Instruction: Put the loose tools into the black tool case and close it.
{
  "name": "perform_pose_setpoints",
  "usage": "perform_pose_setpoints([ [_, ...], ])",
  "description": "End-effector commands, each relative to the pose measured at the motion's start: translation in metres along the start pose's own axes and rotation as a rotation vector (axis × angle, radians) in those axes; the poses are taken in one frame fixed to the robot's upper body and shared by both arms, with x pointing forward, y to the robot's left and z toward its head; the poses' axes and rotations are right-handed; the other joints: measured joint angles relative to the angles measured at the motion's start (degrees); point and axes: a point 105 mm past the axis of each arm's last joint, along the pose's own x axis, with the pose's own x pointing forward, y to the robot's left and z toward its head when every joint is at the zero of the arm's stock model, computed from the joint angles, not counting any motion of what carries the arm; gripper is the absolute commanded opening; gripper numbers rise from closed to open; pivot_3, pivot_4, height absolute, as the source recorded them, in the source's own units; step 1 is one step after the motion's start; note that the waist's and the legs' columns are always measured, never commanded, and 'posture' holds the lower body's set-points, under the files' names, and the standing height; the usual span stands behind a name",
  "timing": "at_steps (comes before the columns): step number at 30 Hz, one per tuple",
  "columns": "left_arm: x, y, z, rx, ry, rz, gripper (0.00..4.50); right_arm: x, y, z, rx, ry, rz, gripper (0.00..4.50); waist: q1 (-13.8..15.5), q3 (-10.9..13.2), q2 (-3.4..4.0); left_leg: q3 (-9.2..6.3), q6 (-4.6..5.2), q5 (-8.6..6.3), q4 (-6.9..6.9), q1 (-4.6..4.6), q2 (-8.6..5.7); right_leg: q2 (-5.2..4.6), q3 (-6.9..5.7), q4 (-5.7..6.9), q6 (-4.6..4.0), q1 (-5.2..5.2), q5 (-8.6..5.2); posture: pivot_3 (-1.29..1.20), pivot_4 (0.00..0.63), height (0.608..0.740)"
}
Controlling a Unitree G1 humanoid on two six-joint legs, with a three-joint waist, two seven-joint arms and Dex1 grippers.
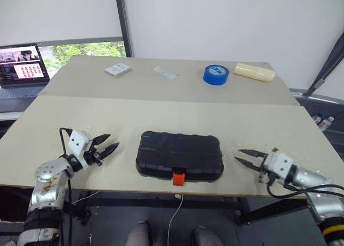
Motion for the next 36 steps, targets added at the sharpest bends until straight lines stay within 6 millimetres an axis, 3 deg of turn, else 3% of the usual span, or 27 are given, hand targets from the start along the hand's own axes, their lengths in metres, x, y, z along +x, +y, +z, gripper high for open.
perform_pose_setpoints([
  [1,0.025,-0.006,0.013,0.028,0.003,-0.067,0.60,0.008,0.023,0.025,0.062,-0.028,0.147,0.00,-0.1,0.0,-0.02,0.00,-0.07,-0.05,0.04,0.00,0.01,0.01,0.00,-0.01,0.04,0.01,-0.06,0.00,0.150,0.740],
  [2,0.035,-0.008,0.012,0.028,0.020,-0.086,0.18,0.014,0.034,0.026,0.076,-0.016,0.195,0.00,-0.2,0.0,-0.05,0.02,-0.09,-0.06,0.08,0.02,0.00,0.00,0.01,-0.03,0.07,0.04,-0.08,0.00,0.150,0.740],
  [3,0.044,-0.011,0.011,0.027,0.038,-0.109,0.07,0.020,0.043,0.027,0.082,-0.011,0.230,0.00,-0.3,-0.1,-0.06,0.03,-0.09,-0.06,0.09,0.04,0.00,0.00,0.02,-0.04,0.08,0.04,-0.08,0.00,0.150,0.740],
  [6,0.064,-0.017,0.002,0.035,0.123,-0.168,0.07,0.040,0.056,0.026,0.079,0.003,0.274,0.00,-0.3,0.0,-0.10,0.00,-0.06,-0.04,0.10,0.04,-0.01,0.06,0.01,-0.01,0.15,0.02,-0.08,0.00,0.150,0.740],
  [10,0.072,-0.024,-0.012,0.030,0.201,-0.247,0.07,0.060,0.054,0.025,0.059,0.025,0.259,0.00,-0.4,0.0,-0.14,-0.01,-0.01,-0.01,0.12,-0.09,-0.02,0.07,0.04,-0.03,0.41,-0.09,0.06,0.00,0.150,0.740],
  [15,0.066,-0.027,-0.015,-0.016,0.209,-0.325,0.07,0.072,0.027,0.020,-0.007,0.056,0.160,0.00,-0.3,0.0,-0.22,-0.02,-0.01,-0.01,0.11,-0.16,-0.02,0.07,0.01,-0.02,0.44,-0.15,0.06,0.00,0.150,0.740],
  [22,0.033,-0.044,-0.020,-0.092,0.172,-0.442,0.07,0.079,-0.036,0.006,-0.066,0.080,-0.065,0.00,-0.9,0.0,-0.23,0.01,0.00,-0.01,0.08,-0.16,-0.01,0.05,0.02,0.01,0.30,-0.17,0.16,0.00,0.150,0.740],
  [26,0.014,-0.040,-0.022,-0.092,0.150,-0.370,0.07,0.081,-0.053,0.000,-0.044,0.062,-0.126,0.00,-0.9,0.1,-0.23,0.00,0.25,0.15,-0.02,-0.15,-0.01,0.05,0.01,0.00,0.11,-0.17,0.23,0.00,0.150,0.740],
  [29,-0.011,-0.032,-0.012,-0.147,0.129,-0.354,0.07,0.076,-0.053,0.001,-0.046,0.018,-0.118,0.00,-1.1,0.1,-0.24,0.00,0.25,0.15,-0.06,-0.15,0.00,0.05,0.00,0.01,0.10,-0.18,0.22,0.00,0.150,0.740],
  [32,-0.026,-0.047,0.007,-0.211,0.119,-0.467,0.07,0.068,-0.046,0.003,-0.020,-0.022,-0.099,0.00,-1.2,0.1,-0.23,0.00,0.24,0.15,-0.12,-0.15,0.02,0.05,0.00,0.01,0.06,-0.20,0.19,0.00,0.150,0.740],
  [36,-0.011,-0.075,0.051,-0.282,0.024,-0.618,0.07,0.057,-0.028,0.004,0.075,-0.047,-0.044,0.00,-0.3,0.1,-0.20,0.00,0.15,0.09,-0.09,-0.14,0.01,-0.02,-0.07,0.00,0.04,-0.11,0.14,0.00,0.150,0.740],
])
